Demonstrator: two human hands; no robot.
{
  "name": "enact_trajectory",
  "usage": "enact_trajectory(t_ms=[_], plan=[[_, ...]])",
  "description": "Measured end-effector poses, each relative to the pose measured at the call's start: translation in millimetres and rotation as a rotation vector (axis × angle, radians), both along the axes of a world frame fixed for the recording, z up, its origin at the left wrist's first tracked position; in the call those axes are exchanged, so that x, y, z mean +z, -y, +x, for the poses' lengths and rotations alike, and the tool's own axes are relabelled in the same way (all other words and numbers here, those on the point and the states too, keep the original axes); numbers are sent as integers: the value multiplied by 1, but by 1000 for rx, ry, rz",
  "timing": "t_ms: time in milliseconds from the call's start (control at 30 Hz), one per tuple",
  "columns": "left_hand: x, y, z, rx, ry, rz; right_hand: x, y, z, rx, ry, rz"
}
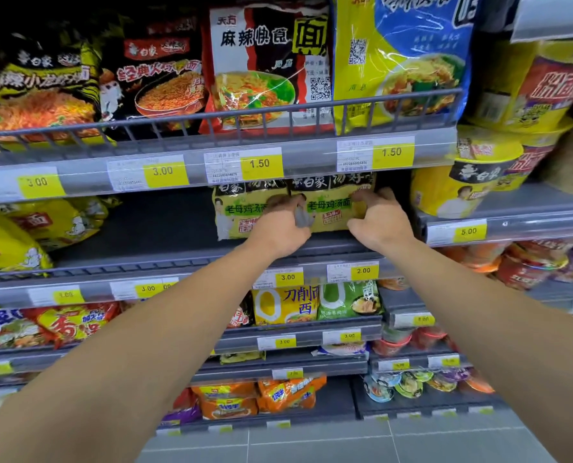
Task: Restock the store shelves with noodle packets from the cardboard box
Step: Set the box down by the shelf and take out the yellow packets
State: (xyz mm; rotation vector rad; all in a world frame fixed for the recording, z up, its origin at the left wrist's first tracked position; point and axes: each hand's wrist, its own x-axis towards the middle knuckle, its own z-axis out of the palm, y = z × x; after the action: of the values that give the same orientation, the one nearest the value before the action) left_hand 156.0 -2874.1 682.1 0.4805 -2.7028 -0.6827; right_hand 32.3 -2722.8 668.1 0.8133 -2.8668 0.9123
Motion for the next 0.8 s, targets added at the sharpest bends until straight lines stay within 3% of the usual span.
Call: enact_trajectory(t_ms=[800], plan=[[3, 20, 48, -35, 46, 2, 16, 0, 62, 24, -114, 123]])
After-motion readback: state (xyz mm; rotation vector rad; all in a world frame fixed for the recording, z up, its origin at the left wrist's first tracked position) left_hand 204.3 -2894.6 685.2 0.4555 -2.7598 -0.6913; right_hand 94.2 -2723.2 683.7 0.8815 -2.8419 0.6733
